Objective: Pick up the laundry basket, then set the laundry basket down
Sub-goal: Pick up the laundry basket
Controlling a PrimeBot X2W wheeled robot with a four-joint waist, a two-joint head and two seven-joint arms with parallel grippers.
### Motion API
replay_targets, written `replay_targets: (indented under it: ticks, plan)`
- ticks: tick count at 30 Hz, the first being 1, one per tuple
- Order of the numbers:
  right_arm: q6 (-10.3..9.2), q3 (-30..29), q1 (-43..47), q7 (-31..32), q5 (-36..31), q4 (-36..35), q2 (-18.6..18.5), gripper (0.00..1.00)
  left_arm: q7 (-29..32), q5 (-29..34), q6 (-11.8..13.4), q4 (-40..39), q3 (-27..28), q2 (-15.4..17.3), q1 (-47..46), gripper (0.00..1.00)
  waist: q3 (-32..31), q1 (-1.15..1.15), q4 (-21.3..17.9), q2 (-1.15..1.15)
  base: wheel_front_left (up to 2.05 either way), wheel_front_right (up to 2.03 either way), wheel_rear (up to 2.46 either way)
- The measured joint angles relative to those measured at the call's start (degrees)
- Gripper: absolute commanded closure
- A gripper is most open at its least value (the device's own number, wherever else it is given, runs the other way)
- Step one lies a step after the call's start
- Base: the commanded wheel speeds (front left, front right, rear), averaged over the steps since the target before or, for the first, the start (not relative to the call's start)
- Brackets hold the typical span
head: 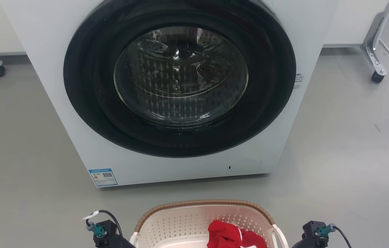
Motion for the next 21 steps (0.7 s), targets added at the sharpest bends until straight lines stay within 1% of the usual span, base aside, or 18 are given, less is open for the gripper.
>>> replay_targets:
  ticks: [11,18,21]
  plan:
    - [-0.01,1.0,1.5,3.1,1.4,0.0,0.0,1.00,2.0,-1.5,0.4,0.1,-0.8,0.1,2.3,1.00,-4.2,0.00,0.3,0.00,0.00,0.00,0.00]
    - [-0.01,1.2,3.4,4.5,2.0,0.0,0.0,1.00,2.9,-2.1,0.5,-0.1,-1.8,0.2,4.0,1.00,-6.0,0.00,0.3,0.00,0.00,0.00,0.00]
    - [-0.01,1.3,3.7,5.0,2.4,0.1,0.0,1.00,3.0,-3.4,0.6,-0.2,-2.0,0.2,4.9,1.00,-6.3,0.01,0.4,0.00,0.00,0.00,0.00]
